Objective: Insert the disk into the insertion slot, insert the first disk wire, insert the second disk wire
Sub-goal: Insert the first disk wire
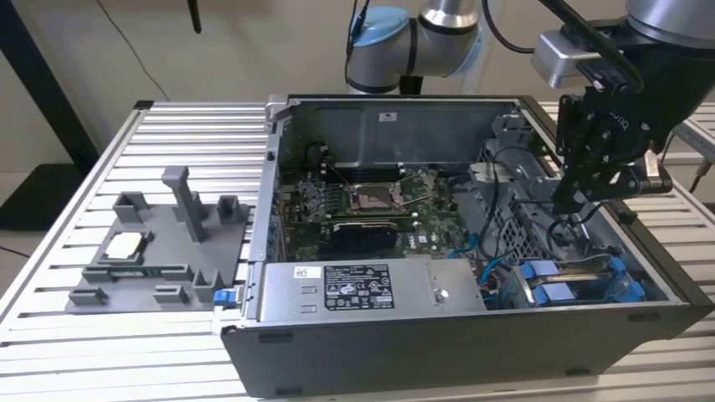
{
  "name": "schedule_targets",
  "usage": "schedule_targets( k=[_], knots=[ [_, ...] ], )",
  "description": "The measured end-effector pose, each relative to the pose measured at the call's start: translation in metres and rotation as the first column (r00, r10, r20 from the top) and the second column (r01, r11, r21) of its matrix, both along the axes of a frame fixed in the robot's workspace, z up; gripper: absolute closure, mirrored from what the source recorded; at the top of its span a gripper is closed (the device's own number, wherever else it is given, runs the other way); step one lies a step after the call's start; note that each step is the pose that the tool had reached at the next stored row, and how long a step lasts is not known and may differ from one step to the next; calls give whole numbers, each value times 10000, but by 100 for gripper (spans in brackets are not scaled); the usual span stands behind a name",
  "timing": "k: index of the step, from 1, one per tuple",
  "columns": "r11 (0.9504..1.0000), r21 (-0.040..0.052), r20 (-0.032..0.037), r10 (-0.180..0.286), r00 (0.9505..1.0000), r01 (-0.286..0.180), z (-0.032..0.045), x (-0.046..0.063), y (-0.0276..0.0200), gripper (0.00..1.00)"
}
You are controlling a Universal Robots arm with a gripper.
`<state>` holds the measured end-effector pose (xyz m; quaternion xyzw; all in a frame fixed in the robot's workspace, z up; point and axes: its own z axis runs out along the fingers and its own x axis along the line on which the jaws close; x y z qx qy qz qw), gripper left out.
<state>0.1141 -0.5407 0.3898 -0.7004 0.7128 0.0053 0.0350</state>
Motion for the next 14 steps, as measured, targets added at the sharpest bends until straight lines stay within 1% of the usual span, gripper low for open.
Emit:
schedule_targets(
  k=[7, 14],
  knots=[
    [10000, -3, 0, -1, 10000, 1, 0, 0, 0, 81],
    [10000, -57, -1, 0, 10000, 0, -11, 0, 0, 81]
  ],
)
